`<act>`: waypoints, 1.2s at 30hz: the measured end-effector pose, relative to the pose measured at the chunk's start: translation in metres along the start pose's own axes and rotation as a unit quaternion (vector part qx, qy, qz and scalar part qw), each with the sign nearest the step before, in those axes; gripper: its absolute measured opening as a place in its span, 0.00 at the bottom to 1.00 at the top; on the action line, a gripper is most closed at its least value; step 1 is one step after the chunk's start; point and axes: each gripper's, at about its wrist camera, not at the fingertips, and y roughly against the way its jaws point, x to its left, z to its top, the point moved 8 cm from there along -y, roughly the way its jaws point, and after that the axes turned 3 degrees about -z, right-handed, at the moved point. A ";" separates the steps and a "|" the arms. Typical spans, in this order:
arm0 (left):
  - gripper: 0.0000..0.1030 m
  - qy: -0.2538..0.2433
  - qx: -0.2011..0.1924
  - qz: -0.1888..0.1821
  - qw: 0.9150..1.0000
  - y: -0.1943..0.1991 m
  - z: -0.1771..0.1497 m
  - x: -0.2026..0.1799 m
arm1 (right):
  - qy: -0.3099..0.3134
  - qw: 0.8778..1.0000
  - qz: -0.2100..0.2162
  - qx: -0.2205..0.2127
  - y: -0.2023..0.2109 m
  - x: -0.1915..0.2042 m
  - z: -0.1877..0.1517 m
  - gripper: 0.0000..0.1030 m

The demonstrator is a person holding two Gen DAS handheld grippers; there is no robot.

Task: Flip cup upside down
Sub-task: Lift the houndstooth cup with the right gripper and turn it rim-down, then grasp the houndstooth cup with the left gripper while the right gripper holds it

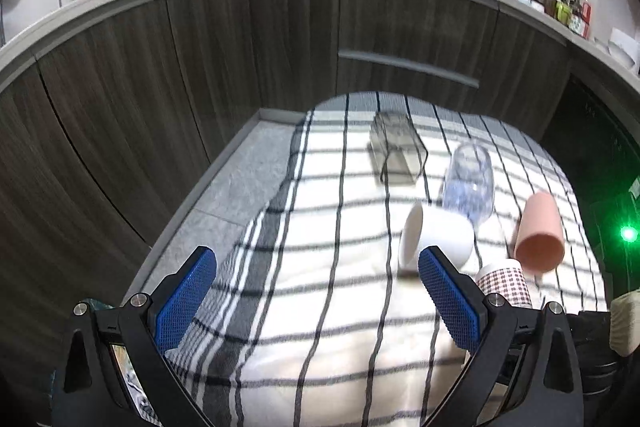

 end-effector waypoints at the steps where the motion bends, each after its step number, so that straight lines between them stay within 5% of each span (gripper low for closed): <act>1: 1.00 -0.002 0.006 0.000 1.000 -0.002 -0.005 0.000 | -0.001 1.000 -0.001 0.005 -0.005 -0.001 -0.003 0.66; 11: 1.00 -0.006 0.031 0.001 1.000 -0.007 -0.018 -0.001 | -0.002 1.000 0.004 0.019 -0.021 -0.006 -0.008 0.68; 14: 1.00 -0.009 0.029 0.003 1.000 -0.003 -0.014 -0.001 | -0.012 1.000 0.006 0.015 -0.015 -0.009 -0.006 0.80; 24: 1.00 -0.014 0.081 -0.022 0.996 -0.005 -0.017 -0.029 | -0.026 0.997 0.001 -0.066 0.041 -0.031 0.000 0.81; 30: 1.00 -0.031 0.133 -0.059 0.989 -0.014 -0.022 -0.072 | -0.019 0.986 -0.041 -0.163 0.096 -0.055 0.010 0.81; 36: 1.00 -0.028 0.234 -0.113 0.965 -0.036 -0.033 -0.114 | -0.023 0.976 -0.049 -0.210 0.117 -0.073 0.016 0.81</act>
